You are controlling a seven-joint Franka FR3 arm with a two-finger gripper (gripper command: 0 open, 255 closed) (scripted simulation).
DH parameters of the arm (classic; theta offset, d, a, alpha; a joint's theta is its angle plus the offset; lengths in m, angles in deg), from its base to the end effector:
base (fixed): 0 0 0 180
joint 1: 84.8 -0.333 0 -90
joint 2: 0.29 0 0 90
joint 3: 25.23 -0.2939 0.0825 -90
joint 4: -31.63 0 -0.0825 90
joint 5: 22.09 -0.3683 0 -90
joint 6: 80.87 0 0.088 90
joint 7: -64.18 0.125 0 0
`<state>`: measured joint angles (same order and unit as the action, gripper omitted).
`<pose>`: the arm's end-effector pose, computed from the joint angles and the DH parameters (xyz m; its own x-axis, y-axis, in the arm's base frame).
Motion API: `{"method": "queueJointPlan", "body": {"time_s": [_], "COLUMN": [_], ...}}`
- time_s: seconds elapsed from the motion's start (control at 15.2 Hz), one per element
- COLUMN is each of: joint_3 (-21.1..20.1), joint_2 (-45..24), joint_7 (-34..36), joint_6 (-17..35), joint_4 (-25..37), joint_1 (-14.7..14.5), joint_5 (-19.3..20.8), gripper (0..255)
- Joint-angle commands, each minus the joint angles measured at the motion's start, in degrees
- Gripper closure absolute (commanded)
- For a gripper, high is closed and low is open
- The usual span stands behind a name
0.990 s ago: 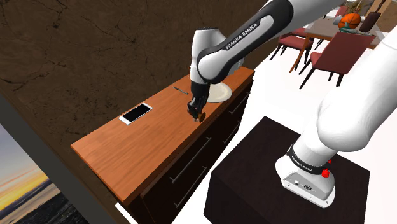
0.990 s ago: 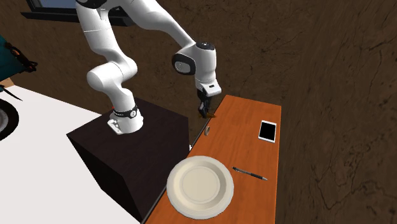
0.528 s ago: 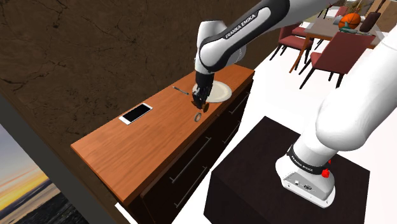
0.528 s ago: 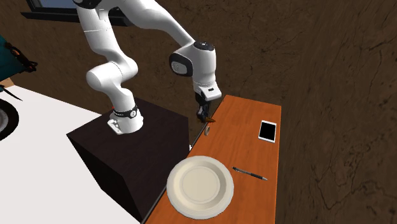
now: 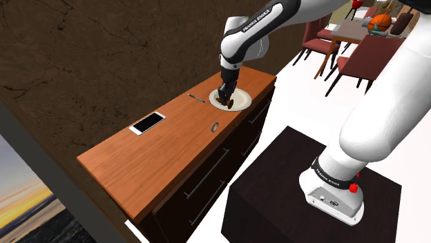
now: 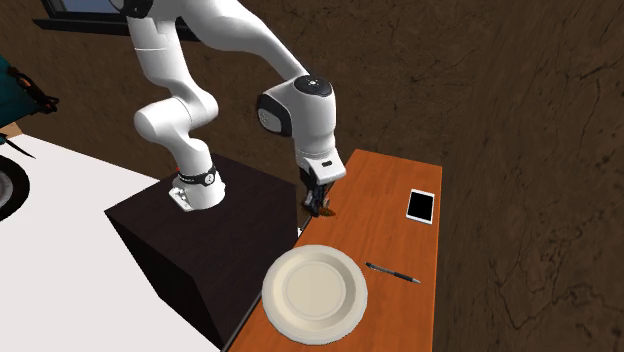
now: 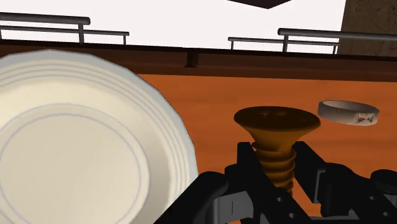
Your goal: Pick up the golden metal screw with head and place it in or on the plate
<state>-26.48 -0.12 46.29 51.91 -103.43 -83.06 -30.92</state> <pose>0.4844 0.0008 0.2978 0.9806 0.1960 -0.0071 0.1938 -0.9741 -0.1165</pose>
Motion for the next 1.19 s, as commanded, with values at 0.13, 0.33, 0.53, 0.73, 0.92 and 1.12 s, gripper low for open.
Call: {"method": "queueJointPlan", "body": {"time_s": [0.13, 0.33, 0.53, 0.73, 0.92, 1.12], "joint_3": [2.73, 4.38, 5.78, 6.66, 6.54, 6.41], "joint_2": [-4.39, -7.70, -11.33, -14.84, -16.21, -17.65], "joint_7": [-5.18, -8.67, -11.98, -14.55, -14.93, -15.33], "joint_6": [-1.84, -3.40, -5.21, -6.16, -4.20, -2.26], "joint_4": [5.65, 10.12, 15.17, 19.34, 18.70, 18.19], "joint_1": [2.85, 4.86, 6.90, 8.54, 8.60, 8.66], "joint_5": [0.43, 0.44, 0.28, -0.05, -0.42, -0.80], "gripper": [255, 255, 255, 255, 255, 255]}}
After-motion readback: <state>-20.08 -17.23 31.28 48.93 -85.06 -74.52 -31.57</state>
